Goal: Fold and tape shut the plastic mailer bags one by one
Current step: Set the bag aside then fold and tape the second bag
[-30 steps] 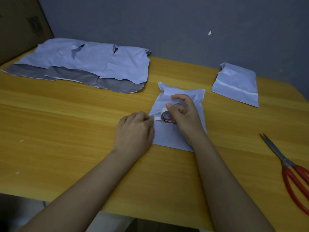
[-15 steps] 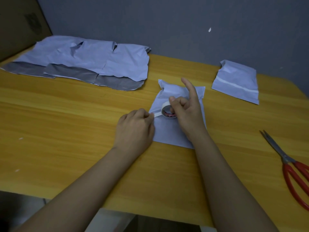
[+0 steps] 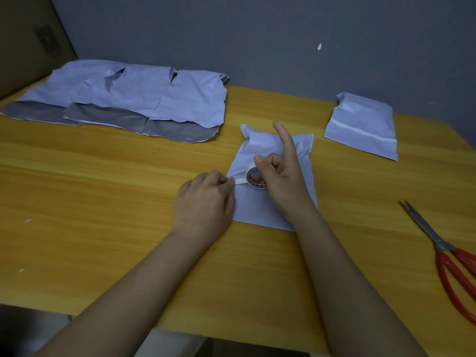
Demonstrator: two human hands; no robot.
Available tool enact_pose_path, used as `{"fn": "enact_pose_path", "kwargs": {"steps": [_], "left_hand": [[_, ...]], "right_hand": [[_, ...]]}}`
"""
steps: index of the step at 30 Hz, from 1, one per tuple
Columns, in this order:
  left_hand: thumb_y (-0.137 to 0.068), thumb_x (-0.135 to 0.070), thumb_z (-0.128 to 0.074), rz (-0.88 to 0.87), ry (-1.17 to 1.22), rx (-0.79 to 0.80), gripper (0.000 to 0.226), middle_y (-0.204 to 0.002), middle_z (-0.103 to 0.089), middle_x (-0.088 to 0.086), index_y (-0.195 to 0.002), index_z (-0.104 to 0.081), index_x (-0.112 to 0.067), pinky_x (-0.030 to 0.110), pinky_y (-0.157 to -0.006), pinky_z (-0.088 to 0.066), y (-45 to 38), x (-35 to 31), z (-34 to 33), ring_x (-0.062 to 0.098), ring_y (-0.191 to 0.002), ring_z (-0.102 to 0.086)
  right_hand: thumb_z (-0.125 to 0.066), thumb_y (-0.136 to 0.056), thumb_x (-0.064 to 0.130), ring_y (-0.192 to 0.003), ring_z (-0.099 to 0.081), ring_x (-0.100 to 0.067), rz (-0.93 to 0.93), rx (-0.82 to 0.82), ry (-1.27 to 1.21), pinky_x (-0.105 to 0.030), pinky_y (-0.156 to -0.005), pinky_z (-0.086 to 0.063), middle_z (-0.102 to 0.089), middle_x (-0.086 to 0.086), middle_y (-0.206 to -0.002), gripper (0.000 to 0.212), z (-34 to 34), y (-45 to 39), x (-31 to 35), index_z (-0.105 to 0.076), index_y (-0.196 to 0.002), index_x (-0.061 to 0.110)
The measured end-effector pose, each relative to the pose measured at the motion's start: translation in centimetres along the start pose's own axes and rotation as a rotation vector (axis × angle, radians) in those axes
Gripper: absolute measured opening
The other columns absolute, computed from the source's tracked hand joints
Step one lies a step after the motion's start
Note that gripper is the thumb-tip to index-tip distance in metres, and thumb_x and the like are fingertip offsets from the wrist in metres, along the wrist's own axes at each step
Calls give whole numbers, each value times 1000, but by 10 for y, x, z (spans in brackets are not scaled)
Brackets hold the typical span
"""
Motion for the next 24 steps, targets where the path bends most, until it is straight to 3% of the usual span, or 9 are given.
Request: {"fn": "enact_pose_path", "kwargs": {"steps": [3, 9, 15, 18, 24], "left_hand": [[-85, -32, -37, 0, -7, 1, 41, -87, -64, -1, -94, -74, -17, 32, -61, -46, 0, -1, 0, 24, -75, -63], [-83, -33, -37, 16, -18, 17, 40, -85, -65, -3, -90, -74, -19, 31, -60, -46, 0, 0, 2, 23, -74, -63], [-84, -32, -40, 17, -19, 34, 37, -86, -65, -3, -91, -74, -18, 31, -60, -46, 0, 1, 2, 22, -75, -63], [-85, -30, -44, 25, -10, 59, 34, -88, -65, -2, -93, -75, -17, 31, -61, -46, 0, 1, 1, 23, -76, -63], [-88, -37, -32, 33, 47, 91, 47, -95, -64, 1, -99, -73, -16, 34, -67, -47, 2, -2, 6, 24, -81, -63]], "right_hand": [[-54, -94, 8, -57, -40, -19, -3, -11, 7, -26, -61, -43, -40, -11, -58, 66, -1, 0, -2, -22, -146, 34], [-53, -94, 2, -53, -40, -4, 7, 27, 44, -13, -59, -40, -38, 3, -55, 67, 0, 1, -3, -22, -148, 27], [-53, -94, 1, -54, -39, -5, 7, 41, 79, -15, -60, -41, -37, 3, -56, 65, -1, 0, 0, -25, -146, 27], [-55, -94, 5, -54, -41, -5, -29, 37, 88, -16, -59, -41, -39, 4, -56, 59, 1, 0, 0, -32, -143, 27], [-59, -93, 11, -45, -39, -1, -89, -9, 60, -10, -49, -34, -39, 14, -45, 44, 5, 3, 2, -45, -135, 18]]}}
Point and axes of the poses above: each hand's wrist, its own y-axis away from the middle knuckle, its own z-axis out of the back of the hand, x = y × z, the point moved 1 cm from there along -y, towards the middle knuckle
